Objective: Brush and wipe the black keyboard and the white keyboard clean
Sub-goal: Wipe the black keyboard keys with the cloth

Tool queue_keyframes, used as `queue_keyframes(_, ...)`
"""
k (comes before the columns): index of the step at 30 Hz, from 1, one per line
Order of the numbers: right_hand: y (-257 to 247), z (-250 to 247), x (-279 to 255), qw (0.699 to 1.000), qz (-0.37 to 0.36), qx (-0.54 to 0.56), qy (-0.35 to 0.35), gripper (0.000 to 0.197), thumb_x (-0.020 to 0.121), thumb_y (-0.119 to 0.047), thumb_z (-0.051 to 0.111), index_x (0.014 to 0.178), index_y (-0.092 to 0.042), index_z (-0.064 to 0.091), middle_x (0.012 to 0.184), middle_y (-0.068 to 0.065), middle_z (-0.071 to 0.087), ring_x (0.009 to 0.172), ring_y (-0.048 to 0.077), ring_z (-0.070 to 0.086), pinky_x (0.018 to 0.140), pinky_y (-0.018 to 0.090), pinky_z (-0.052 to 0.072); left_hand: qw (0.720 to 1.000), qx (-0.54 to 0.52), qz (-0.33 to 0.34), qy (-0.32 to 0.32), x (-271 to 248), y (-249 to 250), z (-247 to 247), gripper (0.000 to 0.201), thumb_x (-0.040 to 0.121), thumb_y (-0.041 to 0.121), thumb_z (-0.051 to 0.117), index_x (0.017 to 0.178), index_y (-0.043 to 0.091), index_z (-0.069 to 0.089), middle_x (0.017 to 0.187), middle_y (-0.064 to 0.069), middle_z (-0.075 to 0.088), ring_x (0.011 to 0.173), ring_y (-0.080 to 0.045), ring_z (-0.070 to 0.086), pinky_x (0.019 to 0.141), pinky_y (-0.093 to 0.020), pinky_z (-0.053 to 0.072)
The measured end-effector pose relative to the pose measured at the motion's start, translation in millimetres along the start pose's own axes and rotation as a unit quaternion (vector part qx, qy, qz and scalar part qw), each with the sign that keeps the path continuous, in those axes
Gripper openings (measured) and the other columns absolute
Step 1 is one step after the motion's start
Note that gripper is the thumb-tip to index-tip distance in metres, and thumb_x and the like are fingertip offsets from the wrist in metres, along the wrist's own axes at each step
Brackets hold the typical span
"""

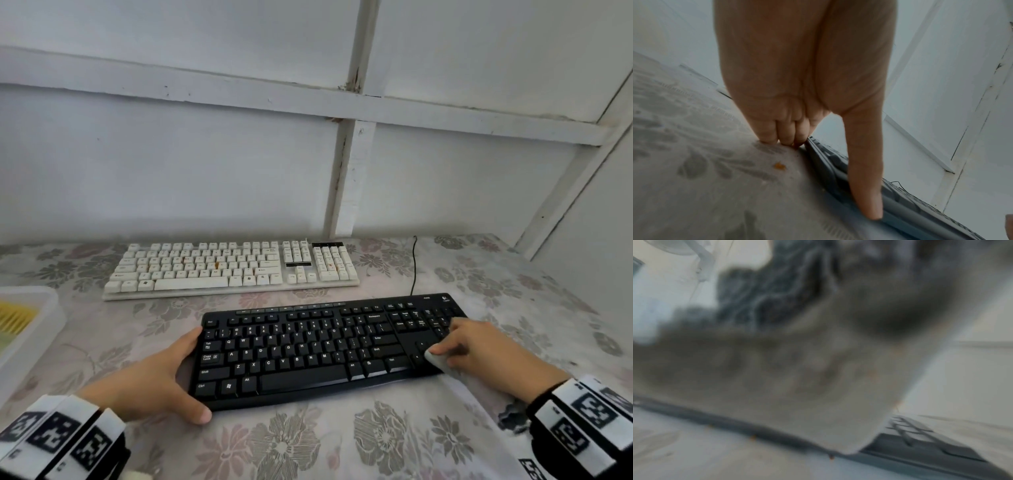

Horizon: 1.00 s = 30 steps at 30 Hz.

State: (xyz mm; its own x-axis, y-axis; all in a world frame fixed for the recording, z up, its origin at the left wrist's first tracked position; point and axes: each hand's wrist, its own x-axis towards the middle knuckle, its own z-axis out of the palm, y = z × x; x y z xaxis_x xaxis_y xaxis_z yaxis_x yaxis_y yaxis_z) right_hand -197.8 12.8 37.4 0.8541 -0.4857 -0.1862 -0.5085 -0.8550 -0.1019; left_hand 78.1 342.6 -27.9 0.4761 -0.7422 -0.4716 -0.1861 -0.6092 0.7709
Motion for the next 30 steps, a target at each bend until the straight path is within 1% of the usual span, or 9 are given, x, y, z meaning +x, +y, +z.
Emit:
queue_keyframes(2, 10.6, -3.1, -2.5, 1.0, 0.019, -0.016, -0.006, 0.026, 0.084, -0.012, 0.061, 0.09, -0.033, 0.075, 0.08, -0.009, 0.042, 0.067, 0.001, 0.042, 0.064, 0.01, 0.036, 1.0, -0.014, 0.003, -0.006, -1.0, 0.2, -0.6, 0.157, 0.023, 0.04, 0.095, 0.149, 0.031, 0.002, 0.138, 0.023, 0.027, 0.127, -0.004, 0.031, 0.106, -0.024, 0.026)
queue_keyframes(6, -4.0, -13.3, -7.2, 0.999, 0.003, 0.052, 0.007, 0.024, 0.087, -0.022, 0.062, 0.104, -0.039, 0.069, 0.087, -0.012, 0.049, 0.077, 0.0, 0.048, 0.069, 0.008, 0.037, 0.999, -0.034, 0.017, -0.005, -2.0, 0.8, -0.1, 0.152, 0.027, 0.034, 0.094, 0.149, 0.029, 0.002, 0.144, 0.019, 0.026, 0.129, -0.005, 0.032, 0.109, -0.026, 0.027)
queue_keyframes(10, -59.6, -9.9, -3.7, 0.99, -0.109, 0.094, -0.007, 0.025, 0.089, -0.03, 0.06, 0.112, -0.038, 0.066, 0.094, -0.011, 0.049, 0.085, -0.001, 0.047, 0.071, 0.01, 0.035, 0.998, -0.059, 0.031, -0.016, -2.8, 3.8, 1.5, 0.16, 0.016, 0.035, 0.095, 0.149, 0.027, 0.007, 0.136, 0.019, 0.033, 0.122, -0.005, 0.036, 0.096, -0.02, 0.032)
queue_keyframes(14, -89.7, 10.0, 6.5, 0.984, -0.169, 0.047, -0.03, 0.023, 0.087, -0.018, 0.058, 0.104, -0.028, 0.07, 0.088, -0.005, 0.038, 0.079, 0.01, 0.044, 0.062, 0.009, 0.028, 0.996, -0.073, 0.045, -0.025, -3.9, 6.1, 1.7, 0.165, 0.008, 0.037, 0.095, 0.149, 0.027, 0.008, 0.134, 0.019, 0.031, 0.121, -0.004, 0.035, 0.094, -0.019, 0.031)
queue_keyframes(17, -70.3, 15.9, 8.2, 0.991, -0.12, 0.051, 0.002, 0.014, 0.087, -0.02, 0.059, 0.092, -0.021, 0.072, 0.079, -0.01, 0.037, 0.072, 0.003, 0.042, 0.06, 0.009, 0.029, 0.997, -0.063, 0.046, -0.021, -2.1, 3.7, 1.0, 0.166, 0.01, 0.04, 0.095, 0.149, 0.026, 0.005, 0.141, 0.017, 0.028, 0.126, -0.005, 0.032, 0.102, -0.022, 0.028)
queue_keyframes(20, -38.9, 14.6, 4.7, 0.997, -0.062, 0.052, 0.015, 0.018, 0.088, -0.022, 0.06, 0.096, -0.028, 0.074, 0.084, -0.009, 0.045, 0.08, 0.005, 0.047, 0.064, 0.009, 0.032, 0.997, -0.057, 0.044, -0.016, -0.6, 1.3, 0.6, 0.164, 0.014, 0.042, 0.095, 0.149, 0.028, 0.002, 0.147, 0.016, 0.024, 0.133, -0.007, 0.029, 0.11, -0.026, 0.025)
queue_keyframes(23, -13.5, 10.5, 0.3, 0.998, -0.013, 0.053, 0.029, 0.018, 0.09, -0.025, 0.06, 0.1, -0.032, 0.073, 0.084, -0.01, 0.048, 0.072, 0.0, 0.044, 0.063, 0.008, 0.034, 0.997, -0.066, 0.048, -0.017, 0.8, -1.3, 1.1, 0.164, 0.015, 0.039, 0.096, 0.149, 0.026, 0.002, 0.147, 0.015, 0.024, 0.133, -0.006, 0.028, 0.111, -0.026, 0.024)
queue_keyframes(26, 3.1, 5.8, -0.4, 0.999, 0.028, 0.032, 0.03, 0.018, 0.089, -0.02, 0.059, 0.093, -0.026, 0.076, 0.079, -0.011, 0.043, 0.068, 0.002, 0.043, 0.059, 0.011, 0.035, 0.997, -0.065, 0.049, -0.017, 3.4, -3.5, 0.7, 0.162, 0.017, 0.036, 0.097, 0.149, 0.026, 0.003, 0.148, 0.014, 0.024, 0.133, -0.007, 0.028, 0.112, -0.028, 0.023)
queue_keyframes(30, 14.6, -4.6, -1.6, 0.997, 0.066, 0.025, 0.045, 0.026, 0.088, -0.012, 0.057, 0.097, -0.028, 0.075, 0.081, -0.013, 0.043, 0.071, 0.001, 0.042, 0.058, 0.013, 0.034, 0.997, -0.06, 0.051, -0.016, 4.8, -3.9, -0.5, 0.164, 0.015, 0.038, 0.096, 0.149, 0.027, 0.002, 0.152, 0.011, 0.019, 0.138, -0.009, 0.024, 0.114, -0.028, 0.022)
